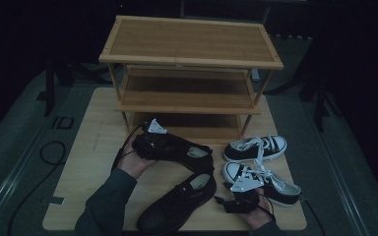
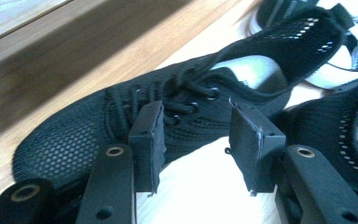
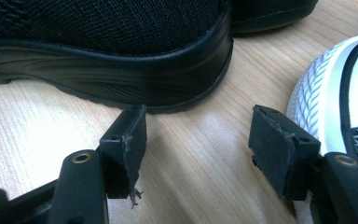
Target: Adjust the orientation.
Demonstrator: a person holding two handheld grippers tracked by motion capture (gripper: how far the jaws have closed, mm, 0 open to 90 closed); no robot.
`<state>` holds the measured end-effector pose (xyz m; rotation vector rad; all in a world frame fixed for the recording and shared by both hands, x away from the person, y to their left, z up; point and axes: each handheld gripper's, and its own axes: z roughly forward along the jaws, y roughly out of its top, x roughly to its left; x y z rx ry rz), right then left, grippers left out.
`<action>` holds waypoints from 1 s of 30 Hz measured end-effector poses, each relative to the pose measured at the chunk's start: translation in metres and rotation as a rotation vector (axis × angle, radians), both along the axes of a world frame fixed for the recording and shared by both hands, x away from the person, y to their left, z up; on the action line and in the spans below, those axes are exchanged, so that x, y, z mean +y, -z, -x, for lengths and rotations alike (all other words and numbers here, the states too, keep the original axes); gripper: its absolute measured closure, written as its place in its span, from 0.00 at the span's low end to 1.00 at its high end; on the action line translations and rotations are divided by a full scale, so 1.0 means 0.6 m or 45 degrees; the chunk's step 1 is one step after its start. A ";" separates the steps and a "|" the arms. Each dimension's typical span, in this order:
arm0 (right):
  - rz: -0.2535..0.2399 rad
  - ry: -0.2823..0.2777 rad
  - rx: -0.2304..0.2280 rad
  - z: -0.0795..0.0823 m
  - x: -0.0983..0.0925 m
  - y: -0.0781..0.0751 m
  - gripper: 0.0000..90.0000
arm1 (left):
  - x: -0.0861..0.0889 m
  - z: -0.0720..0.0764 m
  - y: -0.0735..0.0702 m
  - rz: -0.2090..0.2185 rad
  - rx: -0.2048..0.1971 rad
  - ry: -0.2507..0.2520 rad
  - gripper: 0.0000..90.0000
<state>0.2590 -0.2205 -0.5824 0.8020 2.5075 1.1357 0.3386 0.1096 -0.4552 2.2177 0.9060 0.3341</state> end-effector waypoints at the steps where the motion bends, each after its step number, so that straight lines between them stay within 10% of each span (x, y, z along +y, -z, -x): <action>1: 0.000 0.001 0.002 0.000 0.000 0.000 0.41 | -0.003 0.005 -0.002 0.004 -0.005 0.006 0.61; 30: 0.000 0.001 0.000 0.000 0.000 0.000 0.40 | -0.027 0.054 -0.009 0.028 0.026 0.096 0.58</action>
